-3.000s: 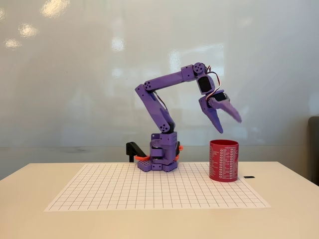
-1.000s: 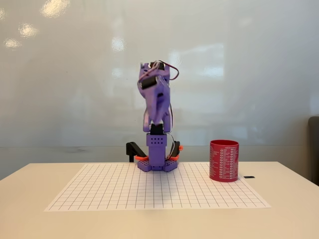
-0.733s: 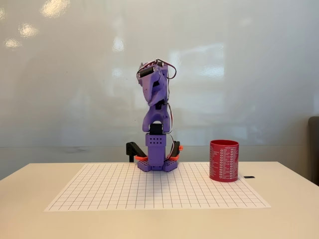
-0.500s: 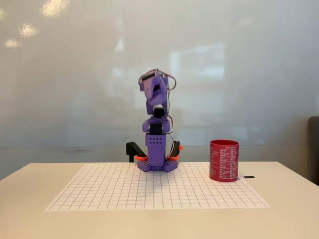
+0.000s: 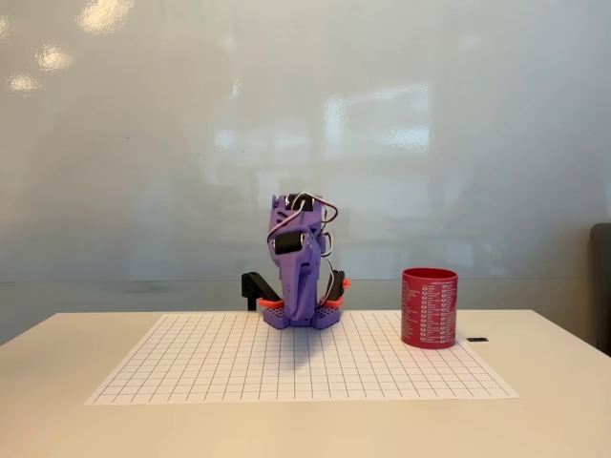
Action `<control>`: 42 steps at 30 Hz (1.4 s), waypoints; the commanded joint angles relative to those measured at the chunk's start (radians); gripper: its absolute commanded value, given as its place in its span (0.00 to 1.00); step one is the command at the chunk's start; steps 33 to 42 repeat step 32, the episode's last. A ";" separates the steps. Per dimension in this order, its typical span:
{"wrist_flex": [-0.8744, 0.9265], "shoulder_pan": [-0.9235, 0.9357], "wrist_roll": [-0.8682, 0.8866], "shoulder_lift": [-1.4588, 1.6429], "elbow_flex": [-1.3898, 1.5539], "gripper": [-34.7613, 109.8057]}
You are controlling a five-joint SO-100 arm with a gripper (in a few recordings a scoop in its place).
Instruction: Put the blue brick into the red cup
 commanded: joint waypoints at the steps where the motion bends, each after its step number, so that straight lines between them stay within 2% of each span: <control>1: 0.114 -0.018 0.000 0.014 -0.003 0.24; 7: 0.137 -0.018 -0.055 0.014 -0.009 0.24; 42: 0.137 -0.021 -0.054 0.014 -0.009 0.24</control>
